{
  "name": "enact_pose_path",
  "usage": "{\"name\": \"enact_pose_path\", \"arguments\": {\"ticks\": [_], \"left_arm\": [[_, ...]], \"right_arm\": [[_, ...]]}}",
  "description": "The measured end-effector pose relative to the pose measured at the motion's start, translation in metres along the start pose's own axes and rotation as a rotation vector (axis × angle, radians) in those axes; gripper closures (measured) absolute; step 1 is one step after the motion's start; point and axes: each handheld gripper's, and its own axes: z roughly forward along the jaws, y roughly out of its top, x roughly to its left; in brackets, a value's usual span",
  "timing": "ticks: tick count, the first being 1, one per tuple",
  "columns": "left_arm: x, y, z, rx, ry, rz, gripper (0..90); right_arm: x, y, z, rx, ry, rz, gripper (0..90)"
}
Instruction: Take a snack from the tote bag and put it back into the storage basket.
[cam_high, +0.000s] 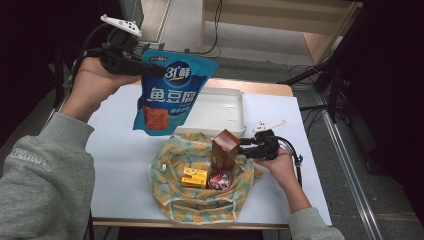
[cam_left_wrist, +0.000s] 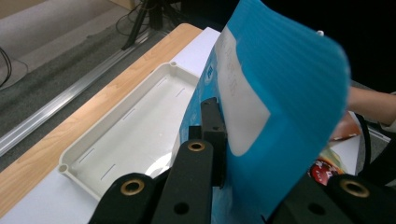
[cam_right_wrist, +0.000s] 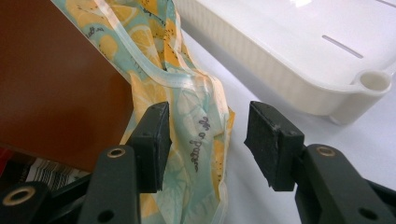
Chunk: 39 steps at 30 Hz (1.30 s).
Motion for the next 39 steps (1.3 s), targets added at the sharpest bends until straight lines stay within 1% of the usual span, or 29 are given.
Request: {"name": "enact_pose_path", "arguments": {"ticks": [4, 6, 8, 13, 14, 15, 21, 24, 28, 31, 35, 39], "left_arm": [[0.01, 0.003, 0.01, -0.002, 0.01, -0.026, 90.0], [0.015, 0.006, 0.015, 0.005, 0.014, -0.029, 90.0], [0.02, 0.009, 0.02, 0.0, 0.018, -0.041, 90.0], [0.027, 0.015, 0.034, 0.007, 0.036, -0.056, 90.0], [0.029, 0.016, 0.037, 0.012, 0.035, -0.058, 90.0], [0.03, 0.017, 0.04, 0.014, 0.039, -0.061, 90.0], [0.043, 0.017, 0.055, 0.013, 0.043, -0.088, 90.0], [0.047, 0.018, 0.062, 0.006, 0.041, -0.092, 90.0], [0.055, 0.018, 0.071, -0.004, 0.049, -0.099, 90.0], [0.059, 0.017, 0.078, 0.003, 0.058, -0.11, 90.0], [0.066, 0.016, 0.09, 0.01, 0.056, -0.131, 90.0], [0.071, 0.015, 0.101, 0.014, 0.072, -0.146, 90.0]], "right_arm": [[0.001, 0.0, 0.0, 0.006, 0.002, -0.004, 50.5], [0.001, 0.0, 0.001, 0.006, 0.002, -0.006, 50.5], [0.001, 0.0, 0.0, 0.003, 0.002, -0.006, 50.6], [0.003, 0.001, -0.001, -0.01, -0.004, -0.019, 50.8], [0.004, 0.001, -0.001, -0.007, -0.003, -0.015, 50.8], [0.004, 0.001, -0.001, -0.006, -0.004, -0.022, 50.8], [0.008, 0.002, -0.001, -0.008, -0.011, -0.031, 50.9], [0.009, 0.002, -0.001, -0.018, -0.012, -0.033, 50.9], [0.009, 0.001, -0.001, -0.011, -0.013, -0.032, 50.9], [0.009, 0.0, -0.002, -0.009, -0.015, -0.027, 50.9], [0.008, -0.001, -0.002, -0.003, -0.013, -0.023, 50.7], [0.008, -0.002, -0.002, 0.009, -0.008, -0.018, 50.6]]}}
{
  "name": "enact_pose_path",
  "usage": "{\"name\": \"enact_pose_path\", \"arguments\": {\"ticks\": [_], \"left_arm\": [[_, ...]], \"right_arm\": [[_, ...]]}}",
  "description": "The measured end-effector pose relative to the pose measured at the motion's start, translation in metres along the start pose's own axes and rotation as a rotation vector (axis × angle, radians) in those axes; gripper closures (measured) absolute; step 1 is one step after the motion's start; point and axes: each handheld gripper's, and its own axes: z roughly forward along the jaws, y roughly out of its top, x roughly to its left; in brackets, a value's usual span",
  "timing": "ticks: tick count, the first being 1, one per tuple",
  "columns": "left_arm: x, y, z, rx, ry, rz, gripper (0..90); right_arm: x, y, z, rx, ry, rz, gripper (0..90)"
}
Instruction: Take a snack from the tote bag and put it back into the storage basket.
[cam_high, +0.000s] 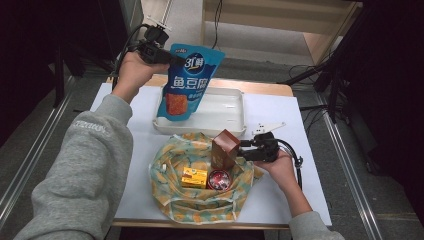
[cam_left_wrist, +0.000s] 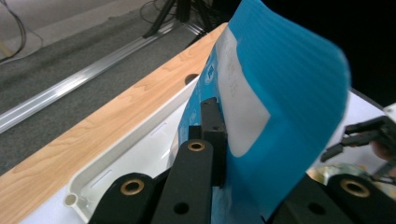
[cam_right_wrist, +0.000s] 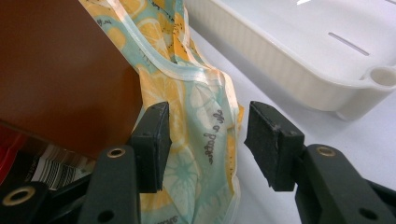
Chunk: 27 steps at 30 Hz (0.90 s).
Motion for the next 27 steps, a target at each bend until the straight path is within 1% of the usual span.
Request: {"name": "enact_pose_path", "arguments": {"ticks": [6, 8, 9, 12, 15, 17, 20, 22, 24, 27], "left_arm": [[0.001, -0.002, 0.014, -0.005, 0.026, 0.004, 90.0], [0.002, -0.003, 0.015, -0.02, 0.033, -0.002, 90.0], [0.003, -0.003, 0.015, -0.022, 0.04, -0.003, 90.0], [0.004, -0.005, 0.015, -0.027, 0.044, -0.003, 90.0], [0.006, -0.01, 0.014, -0.036, 0.044, -0.005, 90.0], [0.007, -0.014, 0.013, -0.042, 0.046, -0.013, 90.0], [0.01, -0.019, 0.012, -0.04, 0.026, -0.018, 90.0], [0.011, -0.023, 0.013, -0.036, 0.032, -0.009, 90.0], [0.012, -0.028, 0.015, -0.038, 0.024, -0.018, 90.0], [0.011, -0.033, 0.016, -0.051, 0.009, -0.016, 90.0]], "right_arm": [[-0.001, -0.001, 0.0, -0.002, -0.003, -0.002, 50.6], [-0.001, -0.001, 0.0, -0.002, -0.004, -0.003, 50.6], [-0.001, -0.001, -0.001, 0.0, -0.004, 0.002, 50.6], [-0.001, -0.001, -0.001, 0.001, -0.005, -0.001, 50.6], [-0.001, -0.001, -0.001, 0.005, -0.002, 0.001, 50.6], [0.0, -0.001, 0.0, 0.006, -0.003, 0.001, 50.6], [0.0, -0.001, 0.0, 0.008, -0.003, -0.002, 50.6], [-0.001, -0.001, 0.001, 0.012, -0.003, -0.004, 50.6], [0.0, -0.001, 0.001, 0.012, -0.002, -0.005, 50.6], [0.0, -0.001, 0.002, 0.014, -0.002, -0.006, 50.7]]}}
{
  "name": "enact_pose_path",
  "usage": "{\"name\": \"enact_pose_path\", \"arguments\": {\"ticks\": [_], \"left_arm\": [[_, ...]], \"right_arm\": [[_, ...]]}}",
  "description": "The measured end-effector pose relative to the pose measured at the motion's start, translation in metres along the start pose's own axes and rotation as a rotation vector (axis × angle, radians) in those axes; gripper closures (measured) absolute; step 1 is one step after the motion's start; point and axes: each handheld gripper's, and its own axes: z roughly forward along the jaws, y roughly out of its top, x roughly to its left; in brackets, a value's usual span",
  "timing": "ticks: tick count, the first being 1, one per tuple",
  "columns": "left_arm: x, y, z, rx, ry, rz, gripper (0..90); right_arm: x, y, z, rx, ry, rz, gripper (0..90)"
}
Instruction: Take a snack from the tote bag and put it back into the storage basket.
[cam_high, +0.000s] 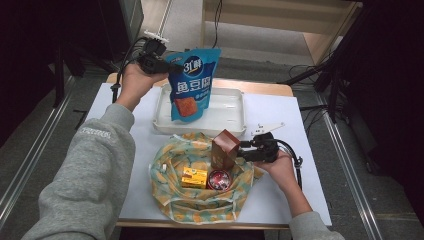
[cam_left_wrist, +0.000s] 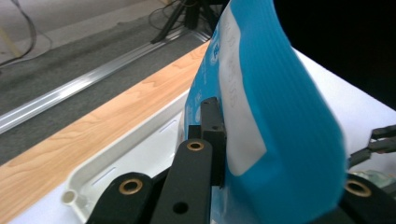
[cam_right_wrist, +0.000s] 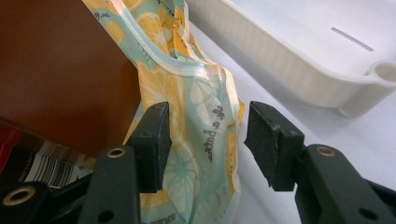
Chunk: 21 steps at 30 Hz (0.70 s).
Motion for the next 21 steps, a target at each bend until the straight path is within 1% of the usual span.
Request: {"name": "enact_pose_path", "arguments": {"ticks": [2, 4, 7, 8, 10, 11, 13, 15, 18, 21], "left_arm": [[-0.001, -0.003, 0.0, -0.001, -0.008, 0.002, 89.7], [-0.002, -0.007, -0.001, 0.01, -0.017, 0.003, 89.0], [-0.002, -0.011, -0.003, 0.026, -0.04, 0.008, 86.8], [-0.003, -0.012, -0.003, 0.026, -0.04, 0.016, 86.5], [-0.004, -0.013, -0.003, 0.024, -0.04, 0.016, 85.8], [-0.006, -0.013, -0.003, 0.034, -0.047, 0.022, 84.7], [-0.009, -0.014, -0.002, 0.05, -0.047, 0.033, 81.6], [-0.011, -0.015, -0.001, 0.054, -0.034, 0.042, 77.1], [-0.012, -0.017, -0.001, 0.05, -0.042, 0.036, 71.9], [-0.012, -0.019, -0.002, 0.047, -0.039, 0.031, 63.3]], "right_arm": [[0.0, 0.0, 0.0, 0.001, 0.0, 0.001, 50.7], [0.0, 0.0, 0.0, 0.003, 0.0, 0.003, 50.7], [0.0, 0.0, 0.0, 0.003, 0.0, 0.003, 50.8], [0.0, 0.0, 0.0, 0.001, 0.001, 0.004, 51.0], [0.001, 0.001, -0.001, -0.007, 0.002, -0.004, 51.0], [0.001, 0.001, -0.001, -0.011, 0.003, -0.003, 51.1], [0.001, 0.001, -0.002, -0.016, 0.008, 0.001, 51.0], [0.0, 0.001, -0.002, -0.016, 0.008, 0.004, 51.0], [0.0, 0.0, -0.002, -0.016, 0.007, 0.005, 51.0], [0.0, 0.0, -0.002, -0.014, 0.006, 0.007, 51.0]]}}
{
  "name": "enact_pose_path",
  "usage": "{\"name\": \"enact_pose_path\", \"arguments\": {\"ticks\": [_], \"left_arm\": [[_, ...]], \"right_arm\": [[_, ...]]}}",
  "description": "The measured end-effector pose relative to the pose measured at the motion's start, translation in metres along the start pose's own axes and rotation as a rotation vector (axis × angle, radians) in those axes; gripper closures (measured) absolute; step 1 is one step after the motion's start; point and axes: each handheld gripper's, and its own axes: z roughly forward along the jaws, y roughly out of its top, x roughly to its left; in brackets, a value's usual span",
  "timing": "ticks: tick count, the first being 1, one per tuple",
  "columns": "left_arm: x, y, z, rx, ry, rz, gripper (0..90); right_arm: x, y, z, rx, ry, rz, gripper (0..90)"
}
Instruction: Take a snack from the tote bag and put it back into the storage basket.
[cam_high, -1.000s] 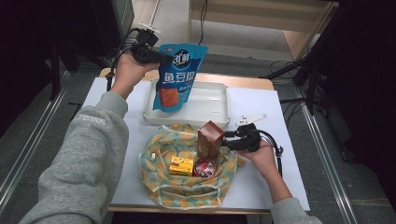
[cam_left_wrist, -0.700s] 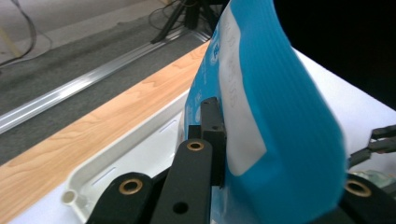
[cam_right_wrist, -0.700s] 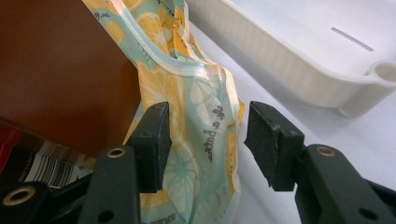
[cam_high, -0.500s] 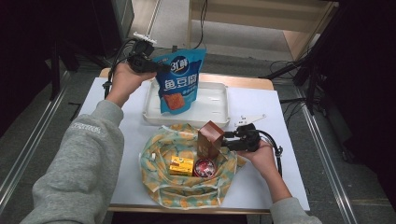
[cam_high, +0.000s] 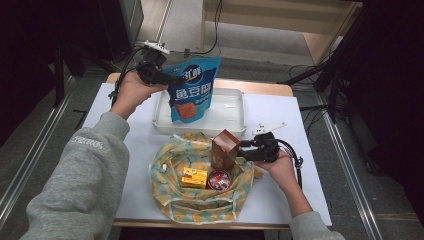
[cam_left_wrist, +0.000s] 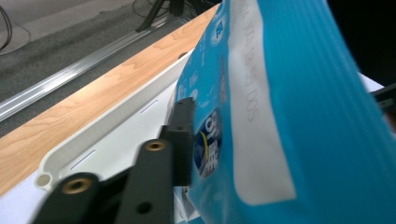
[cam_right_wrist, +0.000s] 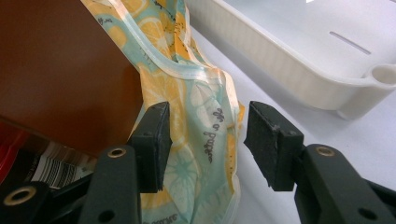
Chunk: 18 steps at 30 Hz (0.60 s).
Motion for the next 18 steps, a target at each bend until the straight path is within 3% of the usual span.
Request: {"name": "enact_pose_path", "arguments": {"ticks": [5, 18], "left_arm": [[0.001, -0.004, -0.004, 0.022, -0.001, -0.007, 55.7], [0.0, -0.028, -0.007, 0.025, 0.005, -0.022, 53.3]], "right_arm": [[-0.001, 0.0, 0.0, 0.002, -0.002, -0.001, 51.0], [-0.001, 0.0, 0.001, 0.006, -0.002, -0.005, 50.9]]}}
